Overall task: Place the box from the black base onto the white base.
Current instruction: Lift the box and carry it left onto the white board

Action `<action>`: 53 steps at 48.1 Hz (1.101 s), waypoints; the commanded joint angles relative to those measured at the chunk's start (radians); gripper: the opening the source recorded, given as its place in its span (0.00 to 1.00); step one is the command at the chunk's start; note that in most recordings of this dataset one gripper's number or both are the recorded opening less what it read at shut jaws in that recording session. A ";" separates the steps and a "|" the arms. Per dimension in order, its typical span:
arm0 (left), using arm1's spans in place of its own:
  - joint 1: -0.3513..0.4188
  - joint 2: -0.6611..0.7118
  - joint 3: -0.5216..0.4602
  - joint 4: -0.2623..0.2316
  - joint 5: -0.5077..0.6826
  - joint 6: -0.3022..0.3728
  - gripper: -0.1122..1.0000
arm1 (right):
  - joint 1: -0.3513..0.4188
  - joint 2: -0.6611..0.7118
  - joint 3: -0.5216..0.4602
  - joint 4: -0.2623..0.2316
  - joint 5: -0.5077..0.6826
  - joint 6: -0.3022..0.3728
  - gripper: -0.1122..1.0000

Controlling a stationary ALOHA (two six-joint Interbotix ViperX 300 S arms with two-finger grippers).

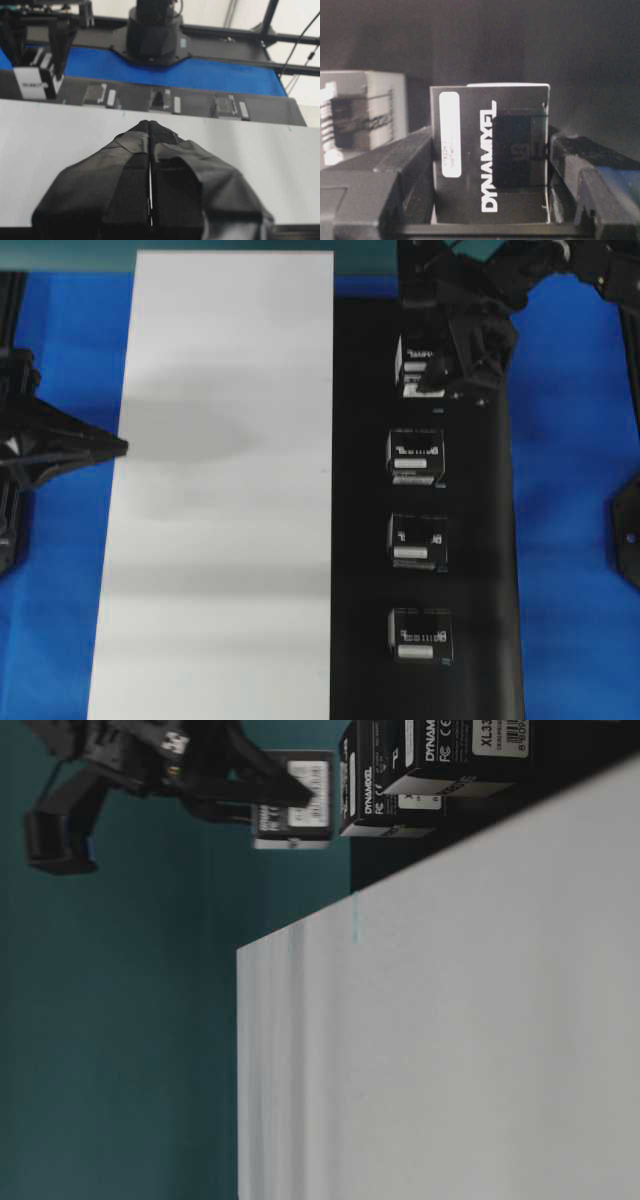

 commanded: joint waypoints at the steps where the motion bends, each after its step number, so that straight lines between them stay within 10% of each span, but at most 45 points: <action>1: 0.002 0.005 -0.026 0.002 -0.005 0.002 0.05 | 0.003 -0.015 -0.048 -0.003 0.038 0.009 0.58; 53: 0.000 0.000 -0.026 0.002 0.020 -0.002 0.05 | 0.141 0.235 -0.583 -0.038 0.201 0.213 0.58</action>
